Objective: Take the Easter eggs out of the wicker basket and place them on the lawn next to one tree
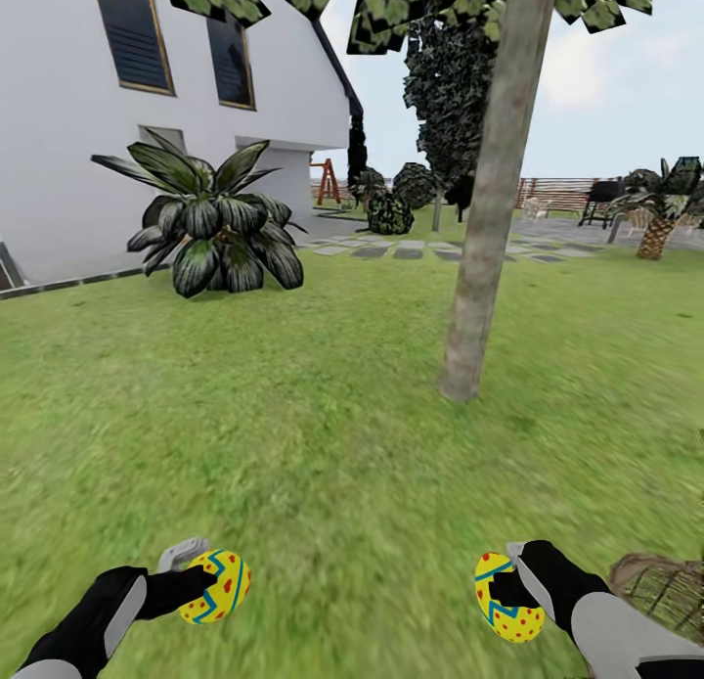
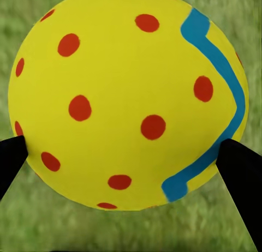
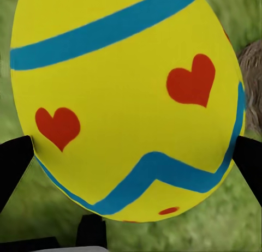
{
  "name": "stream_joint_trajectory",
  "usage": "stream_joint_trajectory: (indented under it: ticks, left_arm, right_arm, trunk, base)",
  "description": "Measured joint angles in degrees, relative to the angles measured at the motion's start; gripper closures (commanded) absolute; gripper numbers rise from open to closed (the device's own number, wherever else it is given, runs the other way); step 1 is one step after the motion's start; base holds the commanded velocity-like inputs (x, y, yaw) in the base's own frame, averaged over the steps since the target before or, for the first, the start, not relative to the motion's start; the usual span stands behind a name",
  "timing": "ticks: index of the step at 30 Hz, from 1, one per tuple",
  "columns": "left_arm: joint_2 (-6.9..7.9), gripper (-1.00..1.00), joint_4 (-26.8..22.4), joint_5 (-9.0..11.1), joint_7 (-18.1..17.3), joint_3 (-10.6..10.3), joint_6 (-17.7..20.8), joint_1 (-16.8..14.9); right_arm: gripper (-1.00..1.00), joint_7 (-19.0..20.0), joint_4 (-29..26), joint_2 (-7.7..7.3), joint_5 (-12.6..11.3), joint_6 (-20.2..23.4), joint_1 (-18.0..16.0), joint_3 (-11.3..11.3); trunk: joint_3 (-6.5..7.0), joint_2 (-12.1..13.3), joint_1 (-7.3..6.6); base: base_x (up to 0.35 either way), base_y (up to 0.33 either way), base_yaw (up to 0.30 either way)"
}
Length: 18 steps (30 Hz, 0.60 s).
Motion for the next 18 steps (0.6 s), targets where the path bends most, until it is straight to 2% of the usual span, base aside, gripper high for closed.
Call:
stream_joint_trajectory:
  ticks: [18]
  left_arm:
    - [-0.03, 1.0, 1.1, 0.0, 0.1, 0.0, -0.1, 0.0]
  right_arm:
    - [1.0, 0.0, 0.0, 0.03, 0.0, 0.0, 0.0, 0.0]
  trunk:
    - [0.0, 0.0, 0.0]
  base:
    - [0.22, 0.291, -0.298]
